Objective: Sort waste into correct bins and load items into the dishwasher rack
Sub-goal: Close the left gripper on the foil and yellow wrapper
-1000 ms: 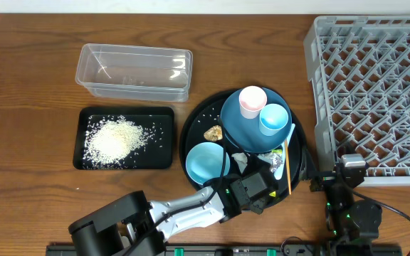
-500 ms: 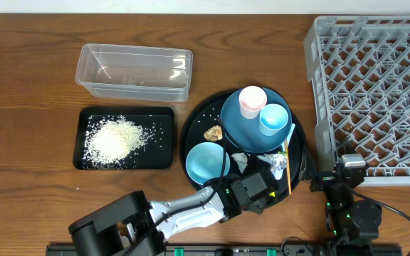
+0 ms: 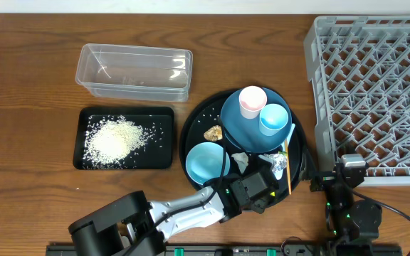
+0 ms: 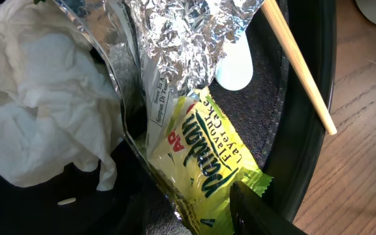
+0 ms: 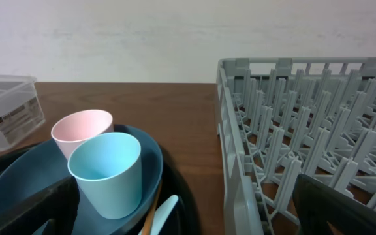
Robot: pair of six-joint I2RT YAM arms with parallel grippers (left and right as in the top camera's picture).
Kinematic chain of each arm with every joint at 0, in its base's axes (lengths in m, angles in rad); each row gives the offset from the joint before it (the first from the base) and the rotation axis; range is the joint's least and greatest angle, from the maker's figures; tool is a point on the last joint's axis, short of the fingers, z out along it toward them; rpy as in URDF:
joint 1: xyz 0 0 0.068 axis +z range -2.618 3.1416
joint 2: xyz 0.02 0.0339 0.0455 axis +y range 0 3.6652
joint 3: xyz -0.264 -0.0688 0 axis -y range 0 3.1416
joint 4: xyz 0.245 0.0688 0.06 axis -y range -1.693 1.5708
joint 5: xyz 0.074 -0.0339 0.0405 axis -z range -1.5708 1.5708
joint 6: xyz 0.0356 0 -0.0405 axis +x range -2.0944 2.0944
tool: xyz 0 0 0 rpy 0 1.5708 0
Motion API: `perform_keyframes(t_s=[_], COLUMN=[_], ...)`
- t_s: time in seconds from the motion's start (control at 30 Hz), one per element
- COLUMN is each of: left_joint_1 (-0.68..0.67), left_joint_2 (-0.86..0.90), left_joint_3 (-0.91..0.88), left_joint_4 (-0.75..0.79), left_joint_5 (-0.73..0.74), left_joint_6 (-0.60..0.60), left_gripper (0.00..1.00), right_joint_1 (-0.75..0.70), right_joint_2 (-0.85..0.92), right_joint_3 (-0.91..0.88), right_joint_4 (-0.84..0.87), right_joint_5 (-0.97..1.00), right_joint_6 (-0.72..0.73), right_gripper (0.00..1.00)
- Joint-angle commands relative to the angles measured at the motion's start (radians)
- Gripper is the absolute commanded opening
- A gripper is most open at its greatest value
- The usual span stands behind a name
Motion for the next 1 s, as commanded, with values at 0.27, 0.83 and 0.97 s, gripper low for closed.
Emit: perform_keyframes(t_s=[0.27, 0.83, 0.97], left_joint_1=[-0.002, -0.002, -0.002], left_joint_2=[0.003, 0.003, 0.004], left_joint_3=[0.021, 0.021, 0.021], left_joint_4=[0.006, 0.03, 0.029], left_joint_5=[0.003, 0.003, 0.003], left_joint_6=[0.002, -0.002, -0.002], left_gripper=[0.43, 0.43, 0.43], right_joint_1=[-0.007, -0.007, -0.007], right_joint_2=[0.0, 0.0, 0.0], right_joint_3=[-0.003, -0.003, -0.003], right_joint_4=[-0.002, -0.002, -0.002], right_joint_5=[0.007, 0.007, 0.007], right_joint_6=[-0.011, -0.011, -0.011], right_gripper=[0.99, 0.99, 0.99])
